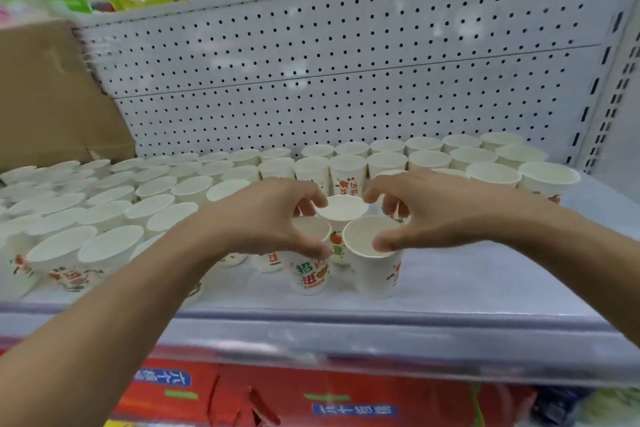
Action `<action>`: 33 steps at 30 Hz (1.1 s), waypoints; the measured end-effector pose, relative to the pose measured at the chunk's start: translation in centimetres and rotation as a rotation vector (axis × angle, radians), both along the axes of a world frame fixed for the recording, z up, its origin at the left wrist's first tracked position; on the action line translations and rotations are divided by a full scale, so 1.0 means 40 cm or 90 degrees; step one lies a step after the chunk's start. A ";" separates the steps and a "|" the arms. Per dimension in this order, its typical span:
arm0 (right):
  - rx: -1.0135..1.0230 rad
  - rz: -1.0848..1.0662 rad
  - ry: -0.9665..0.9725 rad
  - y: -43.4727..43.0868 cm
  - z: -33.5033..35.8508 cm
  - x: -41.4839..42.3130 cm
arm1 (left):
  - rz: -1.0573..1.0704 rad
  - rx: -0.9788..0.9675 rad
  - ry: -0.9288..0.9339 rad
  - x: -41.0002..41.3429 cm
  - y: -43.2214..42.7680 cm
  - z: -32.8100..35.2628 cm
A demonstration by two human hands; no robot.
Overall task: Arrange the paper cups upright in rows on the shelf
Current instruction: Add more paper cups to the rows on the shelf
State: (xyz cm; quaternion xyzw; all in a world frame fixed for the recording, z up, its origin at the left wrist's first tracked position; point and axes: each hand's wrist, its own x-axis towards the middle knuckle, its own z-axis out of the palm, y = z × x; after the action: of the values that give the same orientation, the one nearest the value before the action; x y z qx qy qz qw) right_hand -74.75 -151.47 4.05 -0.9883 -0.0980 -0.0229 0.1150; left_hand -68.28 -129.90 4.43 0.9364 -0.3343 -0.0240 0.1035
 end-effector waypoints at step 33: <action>-0.179 0.008 0.087 0.132 0.057 0.204 | -0.076 0.129 -0.213 0.195 0.020 -0.019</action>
State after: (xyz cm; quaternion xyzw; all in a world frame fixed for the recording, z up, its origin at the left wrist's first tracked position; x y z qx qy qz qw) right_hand -66.58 -146.17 6.32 -0.9932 -0.0982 0.0594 -0.0180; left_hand -60.47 -129.11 3.66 0.9115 -0.3978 0.0924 -0.0497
